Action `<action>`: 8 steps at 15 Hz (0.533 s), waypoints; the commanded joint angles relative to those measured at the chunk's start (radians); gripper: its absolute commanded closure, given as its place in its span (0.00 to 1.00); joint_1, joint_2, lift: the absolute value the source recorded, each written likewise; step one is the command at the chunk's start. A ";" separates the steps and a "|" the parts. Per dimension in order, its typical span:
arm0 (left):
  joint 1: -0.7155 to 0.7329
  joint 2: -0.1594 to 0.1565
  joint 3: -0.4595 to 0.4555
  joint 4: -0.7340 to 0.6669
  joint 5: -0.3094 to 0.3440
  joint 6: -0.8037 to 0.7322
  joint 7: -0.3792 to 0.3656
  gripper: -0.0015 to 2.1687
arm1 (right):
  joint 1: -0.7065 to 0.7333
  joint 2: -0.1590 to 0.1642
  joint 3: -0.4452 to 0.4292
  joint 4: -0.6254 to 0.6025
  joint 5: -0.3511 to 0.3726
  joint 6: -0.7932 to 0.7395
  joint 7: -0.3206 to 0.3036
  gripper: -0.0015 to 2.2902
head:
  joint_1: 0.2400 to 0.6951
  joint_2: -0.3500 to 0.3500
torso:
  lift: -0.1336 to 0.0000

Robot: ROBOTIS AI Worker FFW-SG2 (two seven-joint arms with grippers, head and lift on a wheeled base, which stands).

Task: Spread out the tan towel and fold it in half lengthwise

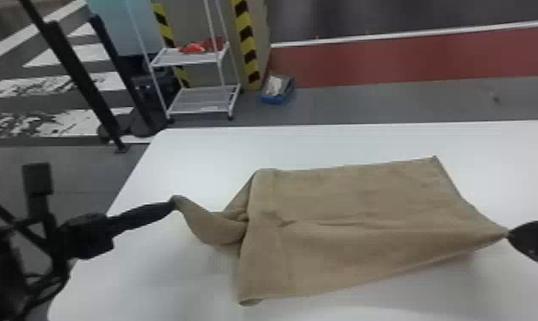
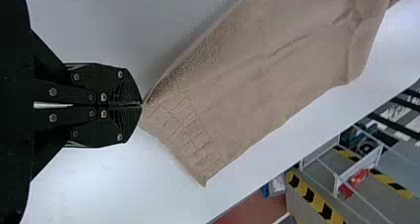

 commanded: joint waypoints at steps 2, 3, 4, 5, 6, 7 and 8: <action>-0.065 0.057 0.022 0.082 -0.002 -0.007 -0.001 0.82 | -0.115 -0.048 -0.134 0.047 -0.079 0.104 0.003 0.62 | 1.00 0.70 | 0.07; -0.081 0.073 0.024 0.098 -0.003 -0.007 -0.006 0.82 | -0.129 -0.054 -0.146 0.047 -0.093 0.129 0.003 0.62 | 1.00 0.67 | 0.07; -0.087 0.087 0.025 0.104 -0.008 -0.007 -0.012 0.82 | -0.132 -0.054 -0.154 0.047 -0.095 0.129 0.003 0.62 | 1.00 0.65 | 0.07; -0.087 0.093 0.030 0.108 -0.014 -0.007 -0.020 0.82 | -0.132 -0.054 -0.157 0.046 -0.088 0.129 0.003 0.62 | 1.00 0.64 | 0.07; -0.087 0.103 0.034 0.124 -0.015 -0.007 -0.027 0.82 | -0.130 -0.053 -0.164 0.047 -0.081 0.126 0.003 0.62 | 1.00 0.64 | 0.07; -0.088 0.121 0.036 0.150 -0.015 -0.014 -0.027 0.82 | -0.138 -0.051 -0.178 0.053 -0.084 0.129 0.003 0.62 | 1.00 0.64 | 0.07; -0.097 0.146 0.030 0.173 -0.026 -0.041 -0.032 0.82 | -0.144 -0.053 -0.192 0.058 -0.088 0.129 0.003 0.62 | 1.00 0.64 | 0.07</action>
